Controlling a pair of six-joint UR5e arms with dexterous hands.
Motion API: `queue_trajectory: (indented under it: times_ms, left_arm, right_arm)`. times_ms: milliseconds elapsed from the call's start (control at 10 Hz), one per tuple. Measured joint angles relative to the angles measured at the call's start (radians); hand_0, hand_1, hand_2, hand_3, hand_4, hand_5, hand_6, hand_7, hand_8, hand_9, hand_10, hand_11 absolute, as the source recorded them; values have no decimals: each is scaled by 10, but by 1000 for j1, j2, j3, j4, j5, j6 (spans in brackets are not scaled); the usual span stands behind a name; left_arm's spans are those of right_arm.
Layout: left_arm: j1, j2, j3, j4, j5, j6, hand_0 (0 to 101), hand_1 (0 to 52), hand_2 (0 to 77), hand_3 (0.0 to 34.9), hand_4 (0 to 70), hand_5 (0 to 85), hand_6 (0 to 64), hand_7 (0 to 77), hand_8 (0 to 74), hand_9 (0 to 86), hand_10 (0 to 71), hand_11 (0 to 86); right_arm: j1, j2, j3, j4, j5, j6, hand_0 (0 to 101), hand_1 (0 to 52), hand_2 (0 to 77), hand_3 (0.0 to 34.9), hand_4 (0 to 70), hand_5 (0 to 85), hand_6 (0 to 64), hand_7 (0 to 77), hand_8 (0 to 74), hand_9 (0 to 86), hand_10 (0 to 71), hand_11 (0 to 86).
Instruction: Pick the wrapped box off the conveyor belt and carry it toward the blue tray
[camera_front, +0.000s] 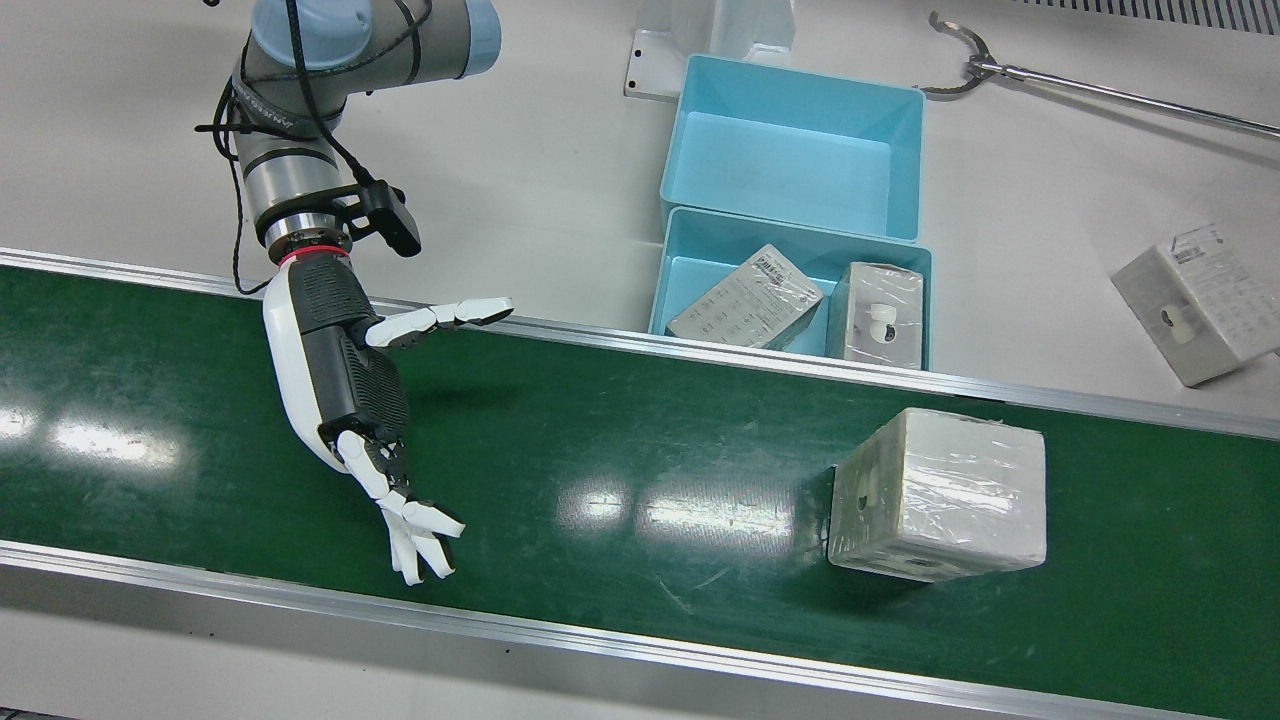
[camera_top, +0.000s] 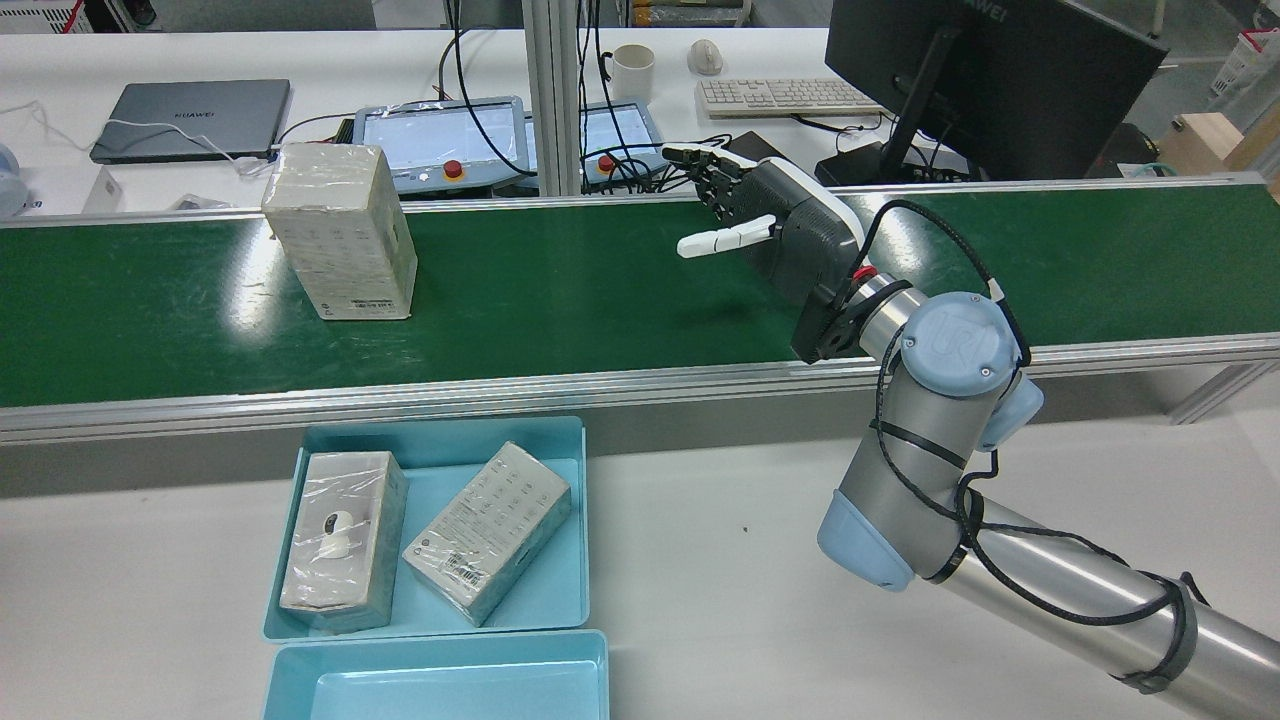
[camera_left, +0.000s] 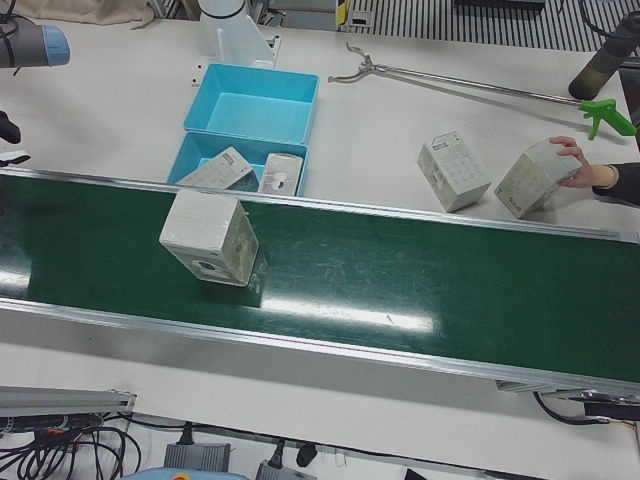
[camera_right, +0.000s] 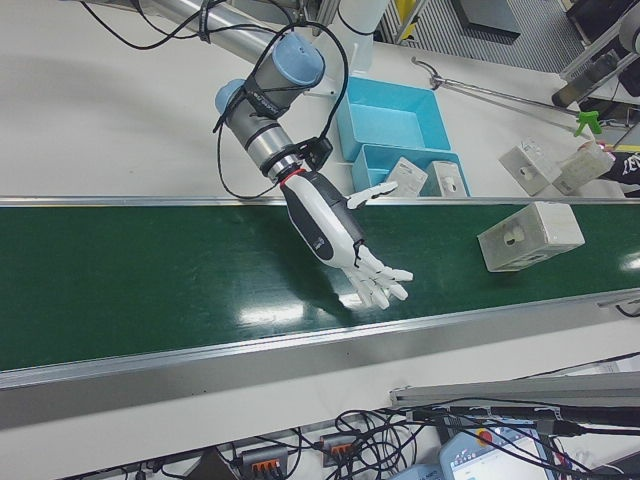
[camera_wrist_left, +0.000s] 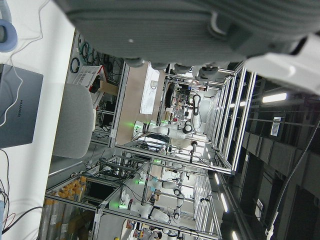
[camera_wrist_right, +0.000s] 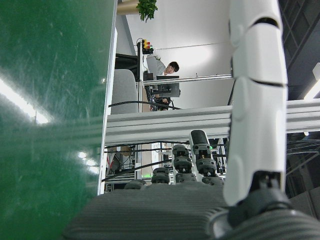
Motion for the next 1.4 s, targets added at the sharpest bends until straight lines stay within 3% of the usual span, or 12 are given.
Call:
queue_trajectory:
  times_ms: [100,1100,1400]
  left_arm:
    - [0,0,0,0,0,0,0,0,5,0,0,11,5,5,5,0,5,5]
    - [0,0,0,0,0,0,0,0,11,0,0,11,5,5,5,5,5,5]
    - [0,0,0,0,0,0,0,0,11,0,0,11,5,5,5,0,5,5]
  right_arm:
    - [1,0,0,0,0,1,483,153,98,0,82,196,27,33,16,49,0,11]
    - [-3,0,-15,0,0,-4,483,153,114,0,98,191,27,33,16,49,0,5]
    - [2,0,-14,1,0,2,481,153,87,0,76,185,16,33,16,49,0,5]
